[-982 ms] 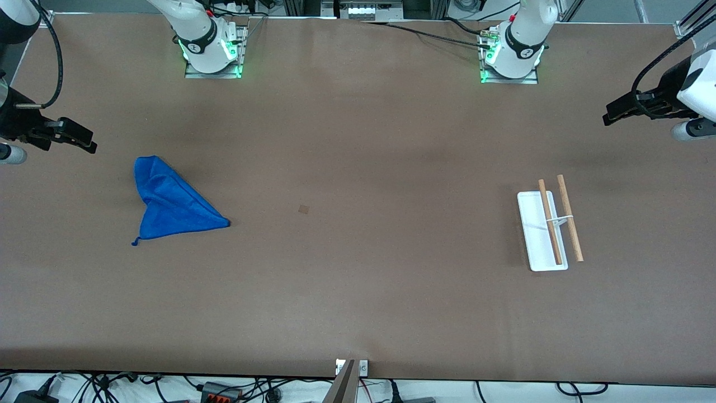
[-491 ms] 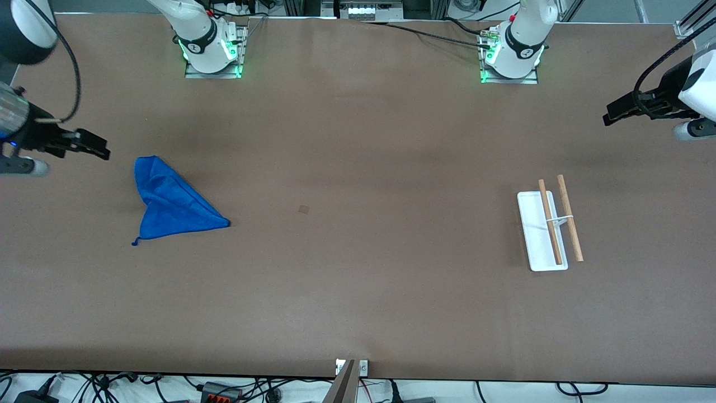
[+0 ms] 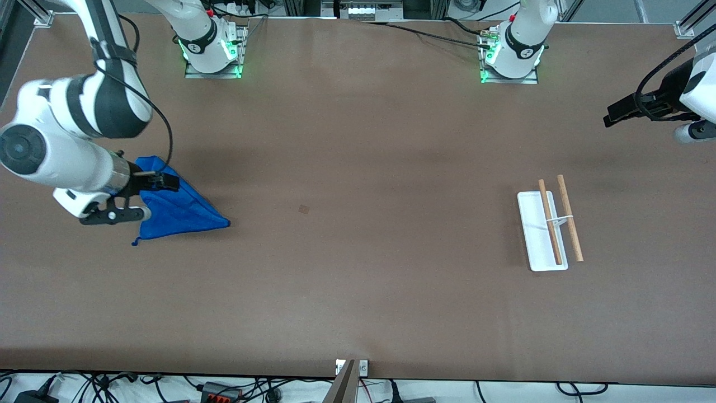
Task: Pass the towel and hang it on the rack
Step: 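Grasp the blue towel's corner with the right gripper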
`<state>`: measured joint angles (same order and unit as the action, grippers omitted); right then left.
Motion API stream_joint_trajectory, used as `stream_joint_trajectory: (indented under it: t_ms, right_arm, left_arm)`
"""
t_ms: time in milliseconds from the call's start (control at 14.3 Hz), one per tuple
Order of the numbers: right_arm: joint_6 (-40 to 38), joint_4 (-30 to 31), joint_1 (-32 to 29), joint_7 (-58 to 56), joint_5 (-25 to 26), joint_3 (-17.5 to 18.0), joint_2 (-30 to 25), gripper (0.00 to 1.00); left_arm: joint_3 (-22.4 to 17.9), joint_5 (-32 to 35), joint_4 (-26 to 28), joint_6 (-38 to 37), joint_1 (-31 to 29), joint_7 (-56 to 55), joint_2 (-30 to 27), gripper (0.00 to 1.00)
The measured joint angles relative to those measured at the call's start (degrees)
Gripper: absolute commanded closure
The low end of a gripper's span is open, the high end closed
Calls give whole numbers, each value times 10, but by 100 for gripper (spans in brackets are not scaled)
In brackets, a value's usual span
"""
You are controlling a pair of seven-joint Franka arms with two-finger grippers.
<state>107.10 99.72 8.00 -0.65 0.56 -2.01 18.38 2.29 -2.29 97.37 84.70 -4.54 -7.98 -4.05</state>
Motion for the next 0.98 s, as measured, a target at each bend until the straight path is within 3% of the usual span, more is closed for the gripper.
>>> stream_joint_trajectory:
  t_ms: [210,701,982]
  right_arm:
    - [38,0,24,-43,0,1,52,0]
    - [140,-1,35,-260,-1,4,143,0]
    - [188,-1,42,-300,-1,24,175,13]
  left_arm:
    - [0,0,-1,0,0,0,0,0]
    - [-1,0,-1,0,-1,19,1,0]
    - [-2,0,-1,0,-6,30,3,0]
